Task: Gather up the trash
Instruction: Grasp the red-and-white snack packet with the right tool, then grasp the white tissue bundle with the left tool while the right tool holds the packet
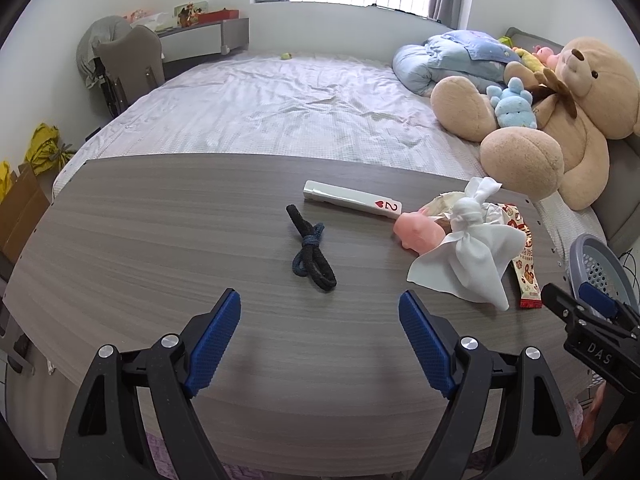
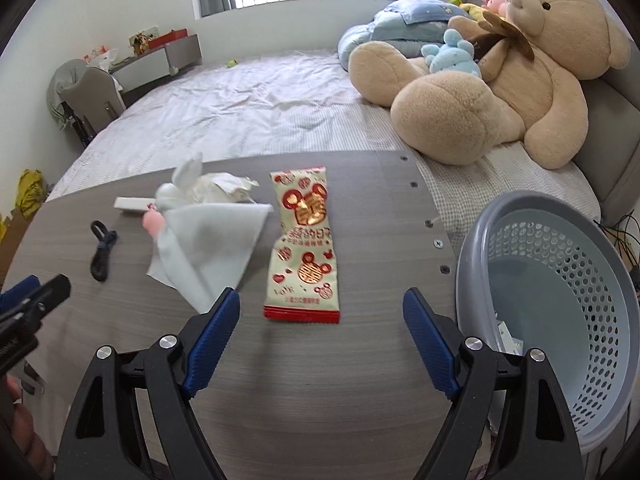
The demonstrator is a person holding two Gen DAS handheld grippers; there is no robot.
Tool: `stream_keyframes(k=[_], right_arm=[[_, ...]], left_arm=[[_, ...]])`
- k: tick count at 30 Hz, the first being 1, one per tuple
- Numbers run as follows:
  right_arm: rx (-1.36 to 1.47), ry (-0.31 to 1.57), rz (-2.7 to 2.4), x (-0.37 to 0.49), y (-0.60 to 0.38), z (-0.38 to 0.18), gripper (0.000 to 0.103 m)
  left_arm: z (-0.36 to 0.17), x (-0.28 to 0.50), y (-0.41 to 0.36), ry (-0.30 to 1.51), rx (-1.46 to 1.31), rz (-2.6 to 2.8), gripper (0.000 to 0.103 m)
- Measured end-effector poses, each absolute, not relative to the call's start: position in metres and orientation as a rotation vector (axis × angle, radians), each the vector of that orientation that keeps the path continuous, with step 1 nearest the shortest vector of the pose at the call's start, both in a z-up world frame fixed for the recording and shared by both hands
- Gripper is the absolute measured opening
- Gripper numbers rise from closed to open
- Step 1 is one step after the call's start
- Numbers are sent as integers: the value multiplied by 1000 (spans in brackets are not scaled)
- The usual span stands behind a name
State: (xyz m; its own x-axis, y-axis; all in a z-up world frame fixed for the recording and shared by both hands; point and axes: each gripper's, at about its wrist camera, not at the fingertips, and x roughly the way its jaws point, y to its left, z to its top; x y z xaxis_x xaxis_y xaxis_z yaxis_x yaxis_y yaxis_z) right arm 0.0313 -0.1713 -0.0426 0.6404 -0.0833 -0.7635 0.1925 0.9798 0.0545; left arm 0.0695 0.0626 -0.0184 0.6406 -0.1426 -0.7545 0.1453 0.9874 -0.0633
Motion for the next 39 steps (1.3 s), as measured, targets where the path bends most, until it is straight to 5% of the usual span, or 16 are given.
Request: stream_keyframes(k=[27, 35, 39], right_arm=[[127, 900, -153, 105, -185, -69, 79], [120, 910, -113, 116, -187, -72, 40], [156, 881, -96, 109, -192, -70, 38]], left_arm=[[-36, 78, 58, 910, 6, -178, 80], [-38, 76, 53, 916, 21, -179, 80], [-37, 76, 46, 920, 29, -188, 80]])
